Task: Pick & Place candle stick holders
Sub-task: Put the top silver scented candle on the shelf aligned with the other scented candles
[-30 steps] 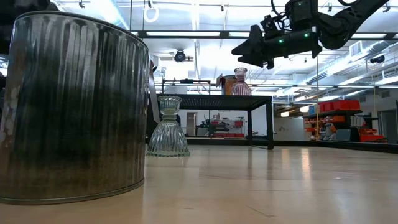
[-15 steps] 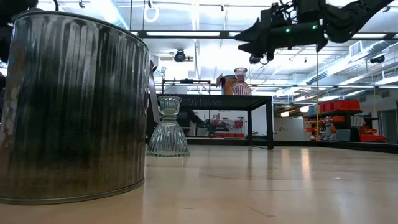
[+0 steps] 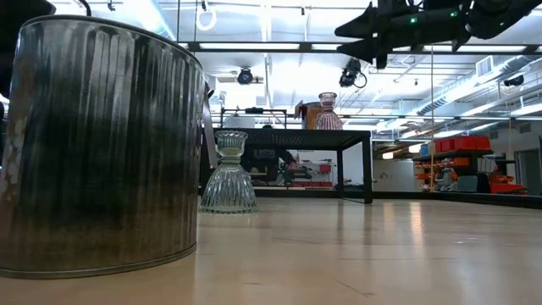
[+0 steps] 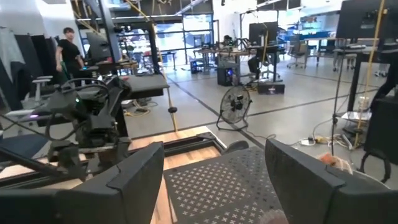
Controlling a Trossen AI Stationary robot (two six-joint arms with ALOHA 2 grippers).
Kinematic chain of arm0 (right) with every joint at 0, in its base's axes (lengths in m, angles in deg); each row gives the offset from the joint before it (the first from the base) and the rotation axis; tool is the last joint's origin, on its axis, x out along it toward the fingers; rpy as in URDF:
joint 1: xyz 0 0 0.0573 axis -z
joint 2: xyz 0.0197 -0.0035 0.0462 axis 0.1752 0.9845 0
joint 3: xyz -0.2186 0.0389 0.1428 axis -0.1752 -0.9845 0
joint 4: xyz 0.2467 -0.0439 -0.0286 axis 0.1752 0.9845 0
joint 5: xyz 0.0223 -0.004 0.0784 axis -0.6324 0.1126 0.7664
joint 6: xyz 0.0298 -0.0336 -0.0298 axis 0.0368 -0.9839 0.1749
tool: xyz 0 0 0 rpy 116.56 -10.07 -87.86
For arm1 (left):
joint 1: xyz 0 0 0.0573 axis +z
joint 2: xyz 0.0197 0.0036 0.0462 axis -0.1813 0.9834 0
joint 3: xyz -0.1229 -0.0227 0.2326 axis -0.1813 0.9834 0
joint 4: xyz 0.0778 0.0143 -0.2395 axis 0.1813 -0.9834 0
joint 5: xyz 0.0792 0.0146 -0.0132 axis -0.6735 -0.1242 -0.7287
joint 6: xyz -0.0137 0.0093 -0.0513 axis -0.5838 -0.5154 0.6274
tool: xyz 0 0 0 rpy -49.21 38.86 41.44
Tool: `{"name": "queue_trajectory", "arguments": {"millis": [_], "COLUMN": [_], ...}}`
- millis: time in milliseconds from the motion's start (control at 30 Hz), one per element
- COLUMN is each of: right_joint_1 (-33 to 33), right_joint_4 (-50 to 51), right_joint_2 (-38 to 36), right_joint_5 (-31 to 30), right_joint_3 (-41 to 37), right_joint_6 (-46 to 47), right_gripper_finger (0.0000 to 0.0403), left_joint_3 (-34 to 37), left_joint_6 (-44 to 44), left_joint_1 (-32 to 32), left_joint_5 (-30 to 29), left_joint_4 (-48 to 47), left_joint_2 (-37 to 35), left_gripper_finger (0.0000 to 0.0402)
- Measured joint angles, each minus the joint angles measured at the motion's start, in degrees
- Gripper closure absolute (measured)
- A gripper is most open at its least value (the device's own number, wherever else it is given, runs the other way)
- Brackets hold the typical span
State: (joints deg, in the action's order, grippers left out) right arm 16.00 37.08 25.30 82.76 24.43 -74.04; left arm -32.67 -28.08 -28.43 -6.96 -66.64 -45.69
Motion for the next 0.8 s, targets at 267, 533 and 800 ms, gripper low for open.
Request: {"name": "queue_trajectory", "arguments": {"millis": [267, 533, 800], "right_joint_1": [-1.31, -1.38, -1.38], "right_joint_4": [0.82, 1.65, 3.27], "right_joint_2": [-0.56, -0.51, -0.51], "right_joint_5": [-2.89, -4.83, -4.66], "right_joint_3": [0.00, 0.00, 0.00], "right_joint_6": [-1.53, -1.93, -1.90], "right_gripper_finger": [0.0124, 0.0124, 0.0124], "left_joint_3": [-0.16, -0.17, -0.36], "left_joint_6": [2.55, 4.07, 8.40], "left_joint_1": [-3.37, -4.82, -4.85], "left_joint_5": [1.97, 2.14, 1.46], "left_joint_4": [0.53, -0.12, -3.95], "left_joint_2": [2.33, 2.38, 3.03], "left_gripper_finger": [0.0003, 0.0003, 0.0003]}}
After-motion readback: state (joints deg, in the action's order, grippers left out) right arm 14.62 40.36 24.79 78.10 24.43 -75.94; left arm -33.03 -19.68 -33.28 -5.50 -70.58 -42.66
